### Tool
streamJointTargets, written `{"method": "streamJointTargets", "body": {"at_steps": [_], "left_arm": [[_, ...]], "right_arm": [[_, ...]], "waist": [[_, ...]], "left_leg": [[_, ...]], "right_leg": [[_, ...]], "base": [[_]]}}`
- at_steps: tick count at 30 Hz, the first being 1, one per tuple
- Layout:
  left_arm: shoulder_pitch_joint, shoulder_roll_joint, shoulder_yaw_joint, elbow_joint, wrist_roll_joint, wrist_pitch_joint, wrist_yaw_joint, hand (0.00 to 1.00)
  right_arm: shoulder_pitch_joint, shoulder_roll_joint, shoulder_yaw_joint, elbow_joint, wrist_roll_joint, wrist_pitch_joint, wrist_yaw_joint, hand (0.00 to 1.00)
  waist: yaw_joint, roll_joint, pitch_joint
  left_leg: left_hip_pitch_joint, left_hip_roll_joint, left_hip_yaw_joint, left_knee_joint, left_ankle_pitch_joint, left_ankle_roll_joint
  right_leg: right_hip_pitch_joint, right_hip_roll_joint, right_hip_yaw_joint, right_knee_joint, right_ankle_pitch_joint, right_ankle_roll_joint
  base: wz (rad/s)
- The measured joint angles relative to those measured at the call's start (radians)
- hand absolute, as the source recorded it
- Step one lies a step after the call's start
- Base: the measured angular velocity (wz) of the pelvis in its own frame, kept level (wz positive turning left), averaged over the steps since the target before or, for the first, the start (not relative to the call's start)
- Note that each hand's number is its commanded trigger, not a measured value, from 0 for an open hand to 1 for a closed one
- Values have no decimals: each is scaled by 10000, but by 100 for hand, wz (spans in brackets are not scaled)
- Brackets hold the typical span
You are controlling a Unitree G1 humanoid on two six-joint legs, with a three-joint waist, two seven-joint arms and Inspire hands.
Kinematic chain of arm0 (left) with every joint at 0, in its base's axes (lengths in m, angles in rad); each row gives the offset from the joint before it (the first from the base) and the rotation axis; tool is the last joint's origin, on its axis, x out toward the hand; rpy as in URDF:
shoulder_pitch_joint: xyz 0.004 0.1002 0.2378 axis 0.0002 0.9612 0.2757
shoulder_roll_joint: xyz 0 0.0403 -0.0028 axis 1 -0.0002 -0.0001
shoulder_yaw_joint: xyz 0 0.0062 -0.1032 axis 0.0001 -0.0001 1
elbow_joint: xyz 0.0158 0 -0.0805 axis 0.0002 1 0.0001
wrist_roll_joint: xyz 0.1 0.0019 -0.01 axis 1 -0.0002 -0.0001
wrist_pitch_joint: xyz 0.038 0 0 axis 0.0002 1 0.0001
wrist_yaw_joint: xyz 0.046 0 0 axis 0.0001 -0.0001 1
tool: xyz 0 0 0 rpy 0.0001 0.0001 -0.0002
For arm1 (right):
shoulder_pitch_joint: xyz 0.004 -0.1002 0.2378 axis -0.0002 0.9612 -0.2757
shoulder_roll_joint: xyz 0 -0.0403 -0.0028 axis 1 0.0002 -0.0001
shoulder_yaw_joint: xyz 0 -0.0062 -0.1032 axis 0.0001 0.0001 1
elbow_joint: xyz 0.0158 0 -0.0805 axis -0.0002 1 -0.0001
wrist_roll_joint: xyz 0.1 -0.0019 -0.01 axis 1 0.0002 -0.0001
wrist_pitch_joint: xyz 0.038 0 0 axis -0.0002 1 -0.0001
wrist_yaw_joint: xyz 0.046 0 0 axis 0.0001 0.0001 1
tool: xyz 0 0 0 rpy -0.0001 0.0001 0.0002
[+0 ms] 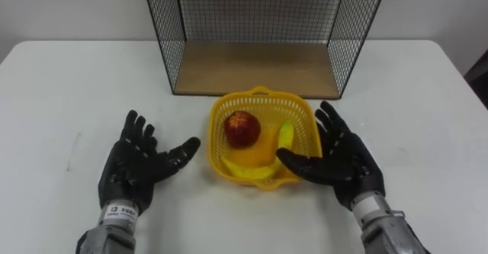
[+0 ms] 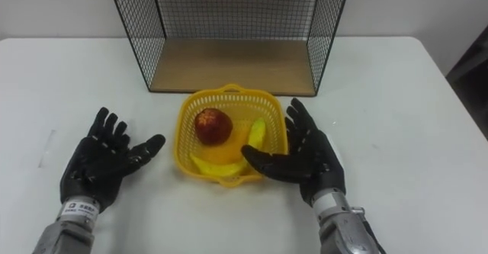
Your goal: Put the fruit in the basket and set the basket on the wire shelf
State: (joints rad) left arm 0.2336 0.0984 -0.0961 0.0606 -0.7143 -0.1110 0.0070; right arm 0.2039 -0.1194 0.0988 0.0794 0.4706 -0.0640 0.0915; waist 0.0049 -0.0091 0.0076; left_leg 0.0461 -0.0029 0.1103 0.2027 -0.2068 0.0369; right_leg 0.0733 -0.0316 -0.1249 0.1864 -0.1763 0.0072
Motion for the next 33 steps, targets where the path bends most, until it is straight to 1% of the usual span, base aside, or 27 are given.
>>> {"method": "streamJointTargets", "body": {"at_steps": [2, 5, 7, 9, 10, 11, 12, 14, 16, 19, 22, 24, 26, 28, 29, 31, 33], "left_arm": [[-25, -44, -56, 0, -16, -41, -6, 0], [-93, -88, -216, -1, -31, -54, -33, 0], [-146, -111, -542, -20, -41, 2, -260, 0], [-208, -203, -786, -93, -36, 80, -424, 0], [-219, -282, -985, -273, -24, 177, -512, 0], [-219, -323, -1100, -379, -24, 192, -564, 0], [-221, -379, -1338, -628, -18, 193, -636, 0], [-230, -464, -1502, -937, -17, 185, -641, 0], [-296, -419, -1580, -1076, -25, 180, -654, 0], [-299, -426, -1644, -1078, -20, 180, -654, 0], [-297, -425, -1708, -1078, -12, 180, -654, 0], [-297, -409, -1708, -1078, -10, 180, -654, 0], [-297, -409, -1710, -1078, -15, 180, -655, 0], [-297, -407, -1726, -1063, -7, 179, -654, 0], [-295, -407, -1734, -1061, 8, 179, -654, 0], [-294, -407, -1752, -1017, 17, 177, -655, 0], [-294, -406, -1777, -999, 19, 172, -654, 0]], "right_arm": [[-41, 85, 38, 0, 0, 0, 61, 0], [-236, 202, 368, 224, -46, 3, 212, 0], [-363, 368, 406, 266, -64, 4, 233, 0], [-481, 465, 418, 284, -99, 5, 279, 0], [-548, 540, 420, 283, -145, 5, 318, 0], [-581, 581, 433, 282, -167, 5, 319, 0], [-648, 629, 516, 282, -171, 5, 319, 0], [-674, 674, 534, 283, -169, 4, 192, 0], [-680, 649, 500, 279, -48, -7, 180, 0], [-788, 705, 513, 280, -27, -7, -7, 0], [-804, 731, 518, 280, -56, -14, -93, 0], [-803, 732, 535, 280, -64, -13, -103, 0], [-803, 732, 538, 280, -56, -13, -105, 0], [-824, 731, 558, 275, -62, -13, -156, 0], [-833, 731, 559, 275, -68, -13, -170, 0], [-836, 732, 570, 262, -82, -13, -255, 0], [-840, 732, 570, 259, -84, -13, -265, 0]], "waist": [[-1, -38, 25], [-13, -105, 66], [-19, -157, 94], [-58, -213, 105], [-115, -227, 98], [-163, -229, 96], [-275, -220, 97], [-338, -181, 92], [-456, -157, 85], [-565, -139, 94], [-576, -112, 103], [-575, -86, 107], [-584, -55, 94], [-568, 26, 51], [-555, 46, 54], [-571, 98, 33], [-566, 103, 30]], "left_leg": [[-13, -1, 8, 9, 5, 6], [-12, -6, 1, 16, 6, 8], [-19, -9, -10, 19, 8, 12], [-84, -7, -35, 29, 7, 12], [-131, -7, -49, 41, 7, 11], [-147, -7, -35, 45, 7, 11], [-150, -7, -27, 42, 7, 11], [-127, -4, -20, 39, 7, 11], [-74, -46, -25, 32, 7, 10], [-51, -42, 4, 35, 8, 9], [-9, -44, 70, 11, 8, 9], [-10, -45, 83, 9, 8, 9], [-18, -36, 136, 2, 7, 10], [-75, -33, 181, 5, 7, 11], [-80, -32, 185, 10, 8, 11], [-58, -29, 200, 13, 8, 11], [-51, -29, 221, 13, 8, 11]], "right_leg": [[-7, -2, -4, 1, 0, 0], [1, -4, 3, 2, 0, 0], [-2, -7, 5, 9, 0, 0], [-26, -3, 4, 12, 0, 0], [-51, -2, -5, 11, 0, 0], [-63, -3, -12, 10, 0, 0], [-74, -3, -18, 6, 0, 0], [-80, 2, -5, -3, 0, 0], [-72, 16, 17, -9, 0, 0], [-79, 27, 113, -17, 0, -1], [-72, 39, 282, -12, 0, 0], [-74, 40, 314, -8, 0, 0], [-106, 50, 371, 9, 1, -2], [-225, 50, 403, 106, 1, -2], [-236, 50, 406, 132, 1, -2], [-239, 49, 412, 170, 1, -2], [-239, 49, 415, 179, 1, -2]], "base": [[0], [0], [0], [0], [0], [0], [0], [-2], [-2], [-6], [-8], [-5], [-6], [-6], [-4], [0], [0]]}}
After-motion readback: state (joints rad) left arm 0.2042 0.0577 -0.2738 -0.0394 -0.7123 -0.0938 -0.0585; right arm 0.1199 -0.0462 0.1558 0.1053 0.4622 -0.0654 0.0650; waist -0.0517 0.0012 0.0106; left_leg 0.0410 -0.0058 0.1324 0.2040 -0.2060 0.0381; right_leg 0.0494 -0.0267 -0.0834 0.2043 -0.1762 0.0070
